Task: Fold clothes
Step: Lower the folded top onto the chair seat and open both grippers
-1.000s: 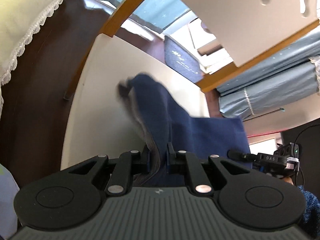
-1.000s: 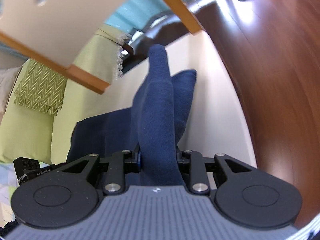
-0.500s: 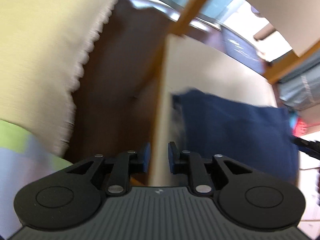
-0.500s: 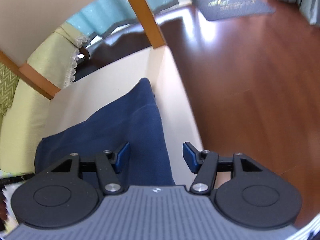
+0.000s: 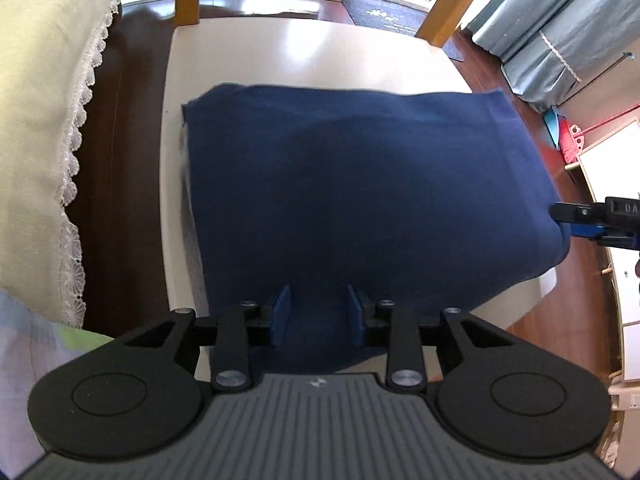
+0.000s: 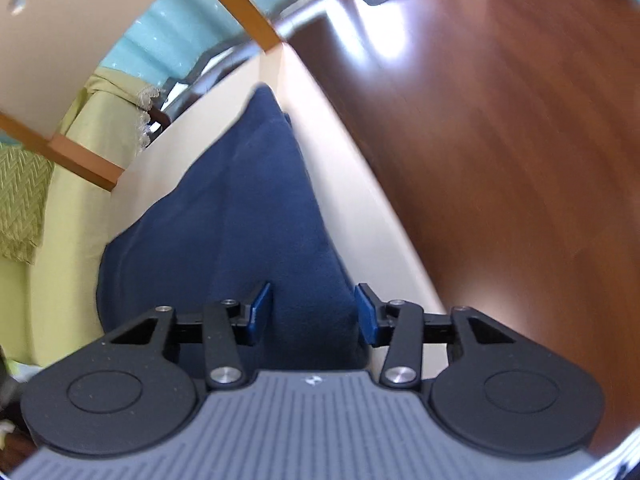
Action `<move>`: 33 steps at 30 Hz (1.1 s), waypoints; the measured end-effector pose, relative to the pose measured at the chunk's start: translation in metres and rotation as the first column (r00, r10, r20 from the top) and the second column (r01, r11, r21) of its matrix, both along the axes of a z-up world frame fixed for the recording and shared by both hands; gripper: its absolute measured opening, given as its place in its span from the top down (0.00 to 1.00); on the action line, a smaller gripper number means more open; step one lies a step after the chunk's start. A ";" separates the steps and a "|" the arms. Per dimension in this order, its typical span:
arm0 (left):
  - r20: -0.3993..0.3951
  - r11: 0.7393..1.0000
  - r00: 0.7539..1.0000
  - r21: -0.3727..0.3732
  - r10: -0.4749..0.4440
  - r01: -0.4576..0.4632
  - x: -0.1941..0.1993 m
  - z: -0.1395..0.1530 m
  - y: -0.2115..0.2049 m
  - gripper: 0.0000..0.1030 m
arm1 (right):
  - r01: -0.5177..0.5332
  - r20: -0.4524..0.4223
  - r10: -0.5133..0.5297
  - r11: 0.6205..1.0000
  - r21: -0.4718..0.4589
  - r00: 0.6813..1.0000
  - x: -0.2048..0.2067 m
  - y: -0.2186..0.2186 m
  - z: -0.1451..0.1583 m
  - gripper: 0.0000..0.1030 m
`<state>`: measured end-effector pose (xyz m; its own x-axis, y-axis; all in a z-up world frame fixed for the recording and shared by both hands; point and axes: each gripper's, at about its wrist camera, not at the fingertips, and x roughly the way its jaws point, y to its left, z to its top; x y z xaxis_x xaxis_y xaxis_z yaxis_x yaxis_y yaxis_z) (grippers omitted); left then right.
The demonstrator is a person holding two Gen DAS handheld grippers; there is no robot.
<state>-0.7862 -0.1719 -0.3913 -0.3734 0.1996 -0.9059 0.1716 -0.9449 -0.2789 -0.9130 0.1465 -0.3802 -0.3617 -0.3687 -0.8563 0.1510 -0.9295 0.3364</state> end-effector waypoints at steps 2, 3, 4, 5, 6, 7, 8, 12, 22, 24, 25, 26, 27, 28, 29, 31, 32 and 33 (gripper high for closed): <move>-0.033 0.997 0.998 -0.051 -0.053 0.051 -0.003 0.017 0.010 0.64 | -0.006 -0.121 0.015 0.997 0.079 0.993 0.008 -0.003 0.017 0.65; -0.039 0.996 0.997 -0.062 -0.061 0.059 -0.006 0.021 0.013 0.64 | -0.024 -0.142 0.039 0.995 0.099 0.989 0.009 -0.007 0.021 0.73; -0.050 0.995 0.996 -0.081 -0.071 0.067 -0.010 0.024 0.018 0.64 | -0.065 -0.172 0.086 0.990 0.123 0.981 0.014 -0.014 0.026 0.76; -0.055 0.994 0.996 -0.089 -0.067 0.062 -0.013 0.023 0.023 0.64 | -0.109 -0.194 0.135 0.984 0.140 0.972 0.019 -0.023 0.029 0.82; -0.059 0.994 0.996 -0.097 -0.062 0.056 -0.016 0.023 0.028 0.64 | -0.151 -0.215 0.184 0.976 0.158 0.959 0.023 -0.032 0.031 0.88; -0.057 0.994 0.997 -0.097 -0.050 0.044 -0.020 0.020 0.034 0.64 | -0.195 -0.237 0.233 0.965 0.176 0.943 0.028 -0.043 0.029 0.91; -0.044 0.993 0.998 -0.110 -0.038 0.033 -0.023 0.015 0.041 0.63 | -0.233 -0.236 0.280 0.950 0.209 0.931 0.029 -0.056 0.021 0.96; -0.016 0.982 1.000 -0.191 0.007 -0.010 -0.021 -0.012 0.055 0.52 | -0.246 -0.150 0.295 0.929 0.277 0.944 0.019 -0.068 -0.016 0.97; 0.084 0.958 0.989 -0.271 0.122 -0.095 -0.040 0.014 0.064 0.54 | -0.255 -0.205 0.298 0.944 0.209 0.932 0.031 -0.037 0.030 0.96; 0.103 0.958 0.985 -0.267 0.138 -0.107 -0.042 0.017 0.067 0.54 | -0.252 -0.204 0.291 0.947 0.198 0.935 0.035 -0.027 0.037 0.96; 0.103 0.958 0.984 -0.262 0.143 -0.112 -0.044 0.018 0.068 0.54 | -0.252 -0.203 0.290 0.948 0.193 0.935 0.036 -0.023 0.039 0.96; 0.103 0.959 0.984 -0.257 0.148 -0.118 -0.045 0.019 0.070 0.54 | -0.252 -0.208 0.288 0.950 0.187 0.935 0.036 -0.019 0.040 0.96; 0.102 0.960 0.983 -0.252 0.153 -0.123 -0.046 0.020 0.071 0.54 | -0.252 -0.212 0.289 0.950 0.184 0.934 0.037 -0.017 0.039 0.96; 0.092 0.962 0.984 -0.241 0.151 -0.125 -0.047 0.023 0.075 0.54 | -0.253 -0.217 0.290 0.950 0.181 0.932 0.038 -0.014 0.038 0.96; 0.080 0.966 0.986 -0.224 0.148 -0.127 -0.050 0.025 0.078 0.54 | -0.265 -0.226 0.301 0.948 0.175 0.927 0.036 -0.014 0.037 0.96; 0.063 0.973 0.989 -0.198 0.133 -0.119 -0.055 0.025 0.087 0.53 | -0.288 -0.238 0.326 0.941 0.181 0.915 0.041 -0.013 0.035 0.96; 0.072 0.972 0.990 -0.209 0.122 -0.105 -0.057 0.018 0.095 0.52 | -0.307 -0.210 0.349 0.929 0.207 0.913 0.038 -0.015 0.025 0.96; 0.081 0.971 0.991 -0.220 0.111 -0.091 -0.059 0.010 0.103 0.52 | -0.319 -0.170 0.359 0.921 0.222 0.918 0.036 -0.016 0.015 0.96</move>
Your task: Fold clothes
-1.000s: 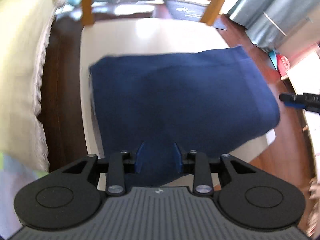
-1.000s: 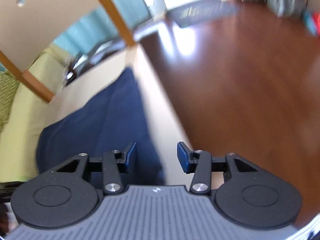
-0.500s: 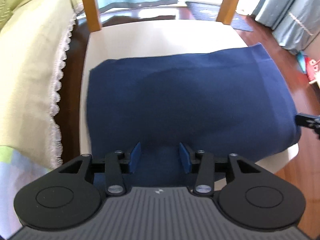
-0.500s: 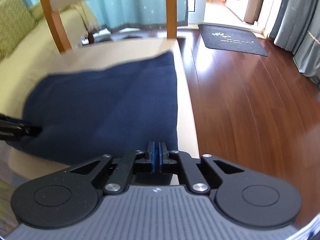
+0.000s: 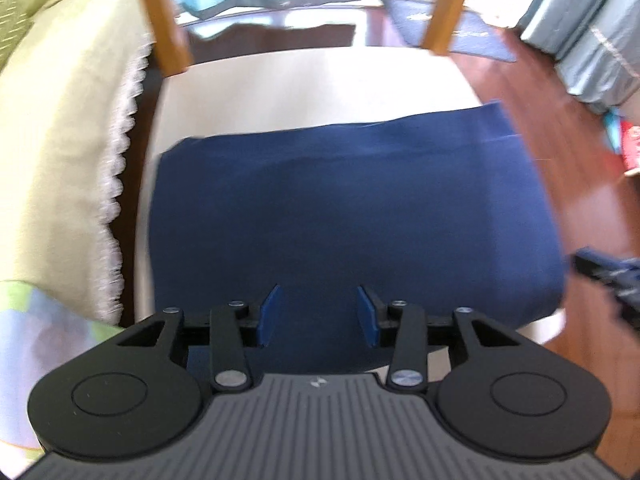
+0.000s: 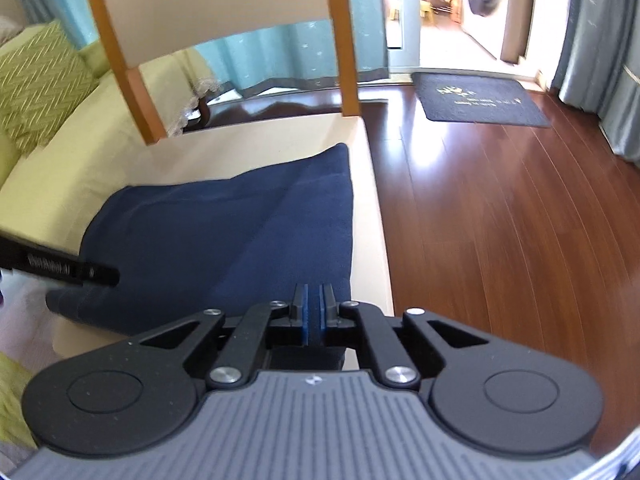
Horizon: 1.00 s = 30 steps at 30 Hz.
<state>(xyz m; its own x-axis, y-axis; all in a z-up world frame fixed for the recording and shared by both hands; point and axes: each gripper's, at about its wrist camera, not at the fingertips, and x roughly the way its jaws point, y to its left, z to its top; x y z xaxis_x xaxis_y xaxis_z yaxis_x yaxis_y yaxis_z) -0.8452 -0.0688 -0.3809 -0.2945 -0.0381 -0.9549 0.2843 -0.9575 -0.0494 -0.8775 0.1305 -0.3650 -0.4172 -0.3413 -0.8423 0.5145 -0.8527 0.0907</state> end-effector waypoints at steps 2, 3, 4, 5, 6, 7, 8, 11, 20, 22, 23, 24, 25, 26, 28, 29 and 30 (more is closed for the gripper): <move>0.005 1.000 1.000 -0.025 -0.009 0.009 -0.001 -0.010 0.009 0.50 | -0.007 0.032 0.006 1.000 0.021 0.999 -0.002 0.001 -0.015 0.96; 0.002 0.999 1.000 -0.032 -0.005 0.006 -0.001 -0.010 0.009 0.50 | -0.010 0.034 0.009 1.000 0.018 0.999 -0.003 0.003 -0.019 0.96; 0.000 1.000 1.000 -0.030 0.009 -0.009 -0.002 -0.007 0.007 0.50 | -0.017 0.046 0.016 1.000 0.017 0.999 -0.005 0.002 -0.015 0.96; -0.012 0.999 1.000 -0.029 0.027 -0.027 -0.002 -0.001 0.003 0.50 | -0.016 0.051 0.016 1.000 0.006 0.999 -0.009 0.003 -0.005 0.96; -0.026 0.998 0.999 -0.050 0.025 -0.026 -0.004 0.005 0.001 0.50 | -0.014 0.042 0.015 1.000 -0.007 0.999 -0.011 0.003 0.000 0.96; -0.039 0.997 0.999 -0.071 0.022 -0.025 -0.006 0.010 0.000 0.50 | -0.017 0.003 0.017 0.999 -0.034 1.000 -0.015 0.003 0.011 0.96; -0.048 0.996 0.999 -0.083 0.019 -0.023 -0.008 0.012 -0.002 0.50 | -0.022 -0.041 0.020 0.999 -0.048 0.999 -0.022 0.001 0.021 0.96; -0.058 0.991 0.998 -0.129 0.016 -0.023 -0.019 0.009 -0.010 0.50 | -0.019 -0.082 0.013 0.997 -0.079 0.997 -0.052 -0.010 0.024 0.96; -0.052 0.981 0.999 -0.195 -0.011 0.001 -0.029 -0.004 -0.050 0.48 | -0.071 -0.015 0.070 0.995 -0.069 0.997 -0.116 -0.046 -0.015 0.93; -0.060 0.978 0.998 -0.208 -0.009 -0.003 -0.036 -0.004 -0.069 0.48 | -0.070 -0.019 0.068 0.994 -0.080 0.997 -0.118 -0.045 -0.008 0.78; -0.059 0.976 0.998 -0.218 -0.004 -0.009 -0.044 -0.007 -0.089 0.48 | -0.062 -0.021 0.061 0.995 -0.079 0.998 -0.122 -0.046 -0.006 0.71; -0.065 0.976 0.998 -0.218 -0.006 -0.008 -0.048 -0.008 -0.101 0.48 | -0.055 -0.024 0.054 0.995 -0.078 0.998 -0.126 -0.046 -0.004 0.68; -0.072 0.976 0.997 -0.219 -0.009 -0.007 -0.053 -0.010 -0.113 0.48 | -0.048 -0.026 0.046 0.996 -0.076 0.999 -0.130 -0.046 -0.002 0.68; -0.079 0.977 0.997 -0.214 -0.023 0.006 -0.056 -0.011 -0.121 0.48 | -0.033 -0.022 0.032 0.997 -0.063 0.999 -0.137 -0.047 -0.005 0.67; -0.087 0.977 0.993 -0.201 -0.085 0.066 -0.065 -0.017 -0.139 0.47 | -0.004 -0.016 0.003 0.999 -0.037 1.000 -0.151 -0.049 -0.011 0.67; -0.067 0.975 0.993 -0.208 -0.100 0.084 -0.068 -0.020 -0.144 0.47 | -0.002 -0.020 0.001 0.999 -0.041 1.000 -0.153 -0.052 -0.011 0.66; -0.040 0.969 0.993 -0.227 -0.113 0.101 -0.071 -0.023 -0.148 0.47 | -0.010 -0.024 0.009 0.999 -0.051 1.000 -0.152 -0.055 -0.011 0.66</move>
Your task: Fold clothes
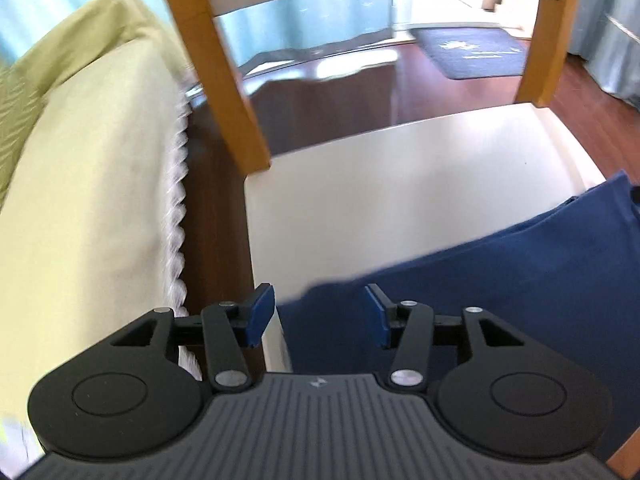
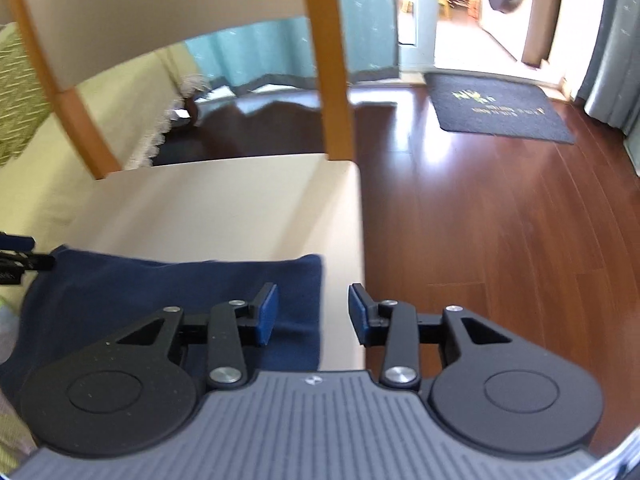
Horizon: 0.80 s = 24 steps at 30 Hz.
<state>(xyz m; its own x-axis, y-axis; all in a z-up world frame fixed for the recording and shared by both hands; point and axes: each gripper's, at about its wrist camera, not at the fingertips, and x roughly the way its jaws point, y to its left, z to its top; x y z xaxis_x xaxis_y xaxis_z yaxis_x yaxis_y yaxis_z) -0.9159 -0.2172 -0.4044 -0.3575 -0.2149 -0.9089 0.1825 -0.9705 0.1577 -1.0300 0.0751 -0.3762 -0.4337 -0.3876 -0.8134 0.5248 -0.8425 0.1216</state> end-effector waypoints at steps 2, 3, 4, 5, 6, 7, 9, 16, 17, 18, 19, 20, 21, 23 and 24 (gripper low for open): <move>0.006 1.000 1.000 0.006 0.013 -0.013 0.007 0.001 -0.004 0.47 | -0.099 0.013 0.100 0.992 -0.077 0.995 0.000 -0.016 0.003 0.75; 0.009 1.000 1.000 0.008 0.019 -0.019 0.010 0.001 -0.005 0.47 | -0.149 0.018 0.153 0.982 -0.116 0.988 0.000 -0.024 0.005 0.82; 0.011 1.000 1.000 0.014 0.027 -0.027 0.014 0.001 -0.007 0.47 | -0.219 0.047 0.229 0.963 -0.160 0.972 0.000 -0.041 0.004 0.84; 0.003 0.997 0.999 0.058 0.053 -0.053 0.022 0.004 -0.005 0.47 | -0.269 0.070 0.287 0.944 -0.194 0.956 -0.001 -0.057 0.002 0.87; -0.004 0.992 0.997 0.102 0.080 -0.079 0.031 0.006 -0.003 0.47 | -0.316 0.092 0.344 0.921 -0.227 0.934 -0.003 -0.073 0.001 0.89; -0.011 0.984 0.994 0.146 0.105 -0.103 0.039 0.008 0.000 0.47 | -0.358 0.136 0.400 0.898 -0.256 0.906 -0.006 -0.098 -0.003 0.89; -0.031 0.978 0.994 0.187 0.104 -0.096 0.048 0.010 0.013 0.47 | -0.410 0.206 0.479 0.860 -0.304 0.853 -0.010 -0.136 -0.009 0.89; -0.168 0.986 0.976 0.117 0.136 -0.118 0.051 0.006 0.057 0.48 | -0.560 0.375 0.638 0.770 -0.304 0.673 -0.022 -0.249 -0.034 0.85; -0.169 0.979 0.971 0.145 0.168 -0.144 0.046 0.002 0.052 0.48 | -0.575 0.385 0.647 0.762 -0.297 0.658 -0.024 -0.256 -0.035 0.85; -0.120 0.969 0.975 0.186 0.185 -0.161 0.040 -0.009 0.048 0.48 | -0.596 0.406 0.664 0.746 -0.298 0.628 -0.025 -0.263 -0.037 0.85; -0.102 0.967 0.976 0.190 0.190 -0.169 0.041 -0.014 0.047 0.45 | -0.603 0.413 0.669 0.741 -0.297 0.618 -0.022 -0.264 -0.036 0.85; -0.113 0.966 0.973 0.186 0.200 -0.178 0.043 -0.017 0.047 0.45 | -0.619 0.433 0.678 0.729 -0.292 0.595 -0.025 -0.272 -0.040 0.85; -0.115 0.965 0.971 0.188 0.207 -0.184 0.043 -0.017 0.047 0.46 | -0.627 0.444 0.682 0.723 -0.290 0.581 -0.025 -0.273 -0.041 0.85; -0.116 0.957 0.965 0.202 0.235 -0.209 0.043 -0.019 0.047 0.45 | -0.661 0.481 0.690 0.703 -0.264 0.542 -0.021 -0.288 -0.051 0.83; -0.123 0.957 0.964 0.202 0.237 -0.209 0.043 -0.021 0.048 0.45 | -0.678 0.491 0.691 0.694 -0.244 0.530 -0.020 -0.294 -0.055 0.83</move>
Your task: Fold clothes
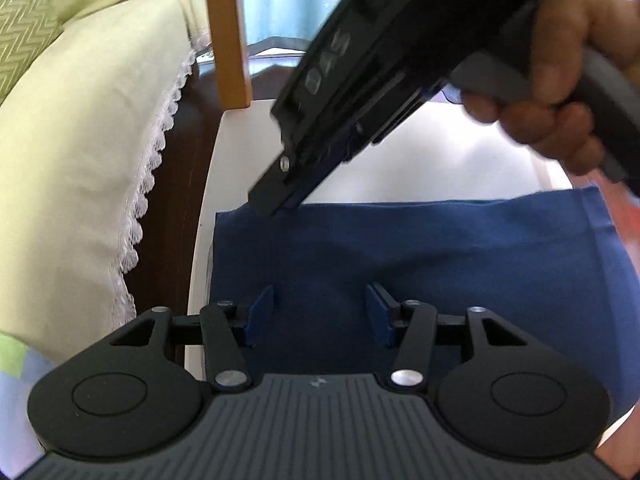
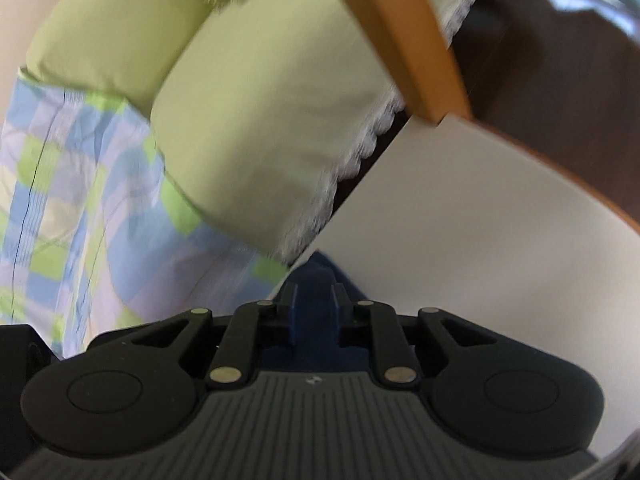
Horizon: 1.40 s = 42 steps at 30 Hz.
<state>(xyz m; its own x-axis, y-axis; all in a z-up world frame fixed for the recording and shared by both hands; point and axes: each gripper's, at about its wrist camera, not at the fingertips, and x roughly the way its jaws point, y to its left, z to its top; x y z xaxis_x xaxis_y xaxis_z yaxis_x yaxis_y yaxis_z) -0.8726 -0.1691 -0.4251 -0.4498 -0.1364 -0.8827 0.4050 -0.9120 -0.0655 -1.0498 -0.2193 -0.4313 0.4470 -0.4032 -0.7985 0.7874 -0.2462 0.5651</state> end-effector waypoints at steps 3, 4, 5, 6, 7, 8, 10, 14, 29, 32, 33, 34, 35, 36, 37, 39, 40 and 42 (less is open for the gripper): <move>-0.019 1.000 1.000 0.001 0.011 -0.011 0.006 -0.004 0.002 0.43 | -0.060 -0.002 0.060 0.998 0.023 0.998 0.003 -0.004 -0.008 0.83; -0.025 1.000 1.000 0.001 0.015 -0.015 0.007 -0.005 0.003 0.43 | -0.073 0.014 0.073 0.997 0.012 0.997 0.002 -0.006 -0.008 0.83; -0.028 1.000 0.999 0.002 0.019 -0.019 0.008 -0.006 0.002 0.42 | -0.094 0.022 0.094 0.996 -0.006 0.995 0.003 -0.009 -0.008 0.83; -0.030 1.000 0.999 0.004 0.022 -0.022 0.008 -0.007 0.002 0.42 | -0.102 0.025 0.102 0.995 -0.011 0.994 0.004 -0.012 -0.008 0.83; -0.033 1.000 0.999 0.005 0.026 -0.026 0.008 -0.008 0.002 0.41 | -0.117 0.040 0.118 0.993 -0.015 0.992 0.006 -0.017 -0.010 0.83; -0.034 1.000 0.999 0.007 0.028 -0.028 0.008 -0.009 0.002 0.41 | -0.133 0.037 0.134 0.991 -0.014 0.990 0.009 -0.022 -0.011 0.83; -0.036 0.999 0.999 0.008 0.031 -0.031 0.009 -0.010 0.001 0.39 | -0.151 0.033 0.152 0.988 -0.045 0.988 0.011 -0.027 -0.008 0.83; -0.037 0.999 0.998 0.019 0.050 -0.050 0.008 -0.010 -0.002 0.34 | -0.158 -0.020 0.156 0.984 -0.088 0.987 0.015 -0.036 -0.001 0.83; -0.041 0.998 0.998 0.020 0.057 -0.057 0.010 -0.012 -0.003 0.33 | -0.204 0.035 0.206 0.978 -0.048 0.978 0.002 -0.029 -0.020 0.84; -0.042 0.998 0.997 0.019 0.060 -0.060 0.009 -0.012 -0.002 0.32 | -0.217 0.004 0.219 0.972 -0.094 0.976 0.006 -0.035 -0.016 0.90; -0.041 0.998 0.997 0.018 0.062 -0.061 0.009 -0.012 -0.001 0.32 | -0.224 -0.026 0.223 0.969 -0.106 0.975 0.008 -0.037 -0.014 0.95; -0.041 0.998 0.997 0.018 0.063 -0.062 0.009 -0.012 -0.001 0.32 | -0.231 -0.059 0.226 0.966 -0.117 0.972 0.010 -0.039 -0.012 0.97; -0.037 0.998 0.997 0.018 0.063 -0.063 0.008 -0.012 -0.001 0.32 | -0.244 -0.153 0.224 0.962 -0.124 0.962 0.015 -0.043 -0.008 0.97; -0.029 0.998 0.998 0.019 0.061 -0.061 0.006 -0.012 -0.001 0.32 | -0.249 -0.250 0.209 0.959 -0.136 0.945 0.019 -0.045 -0.003 0.97; -0.024 0.998 0.998 0.021 0.060 -0.060 0.005 -0.011 -0.001 0.32 | -0.242 -0.262 0.199 0.960 -0.142 0.944 0.019 -0.045 -0.001 0.97; -0.005 0.998 0.998 0.028 0.057 -0.057 0.002 -0.009 -0.004 0.32 | -0.152 -0.275 0.092 0.966 -0.207 0.957 0.013 -0.037 0.016 0.97; 0.005 0.998 0.998 0.031 0.057 -0.057 0.000 -0.005 -0.006 0.32 | -0.102 -0.261 0.038 0.966 -0.238 0.965 0.010 -0.031 0.025 0.97; 0.008 0.998 0.999 0.027 0.049 -0.049 -0.003 0.001 -0.009 0.32 | 0.024 -0.269 -0.100 0.962 -0.273 0.958 0.004 0.011 0.053 0.94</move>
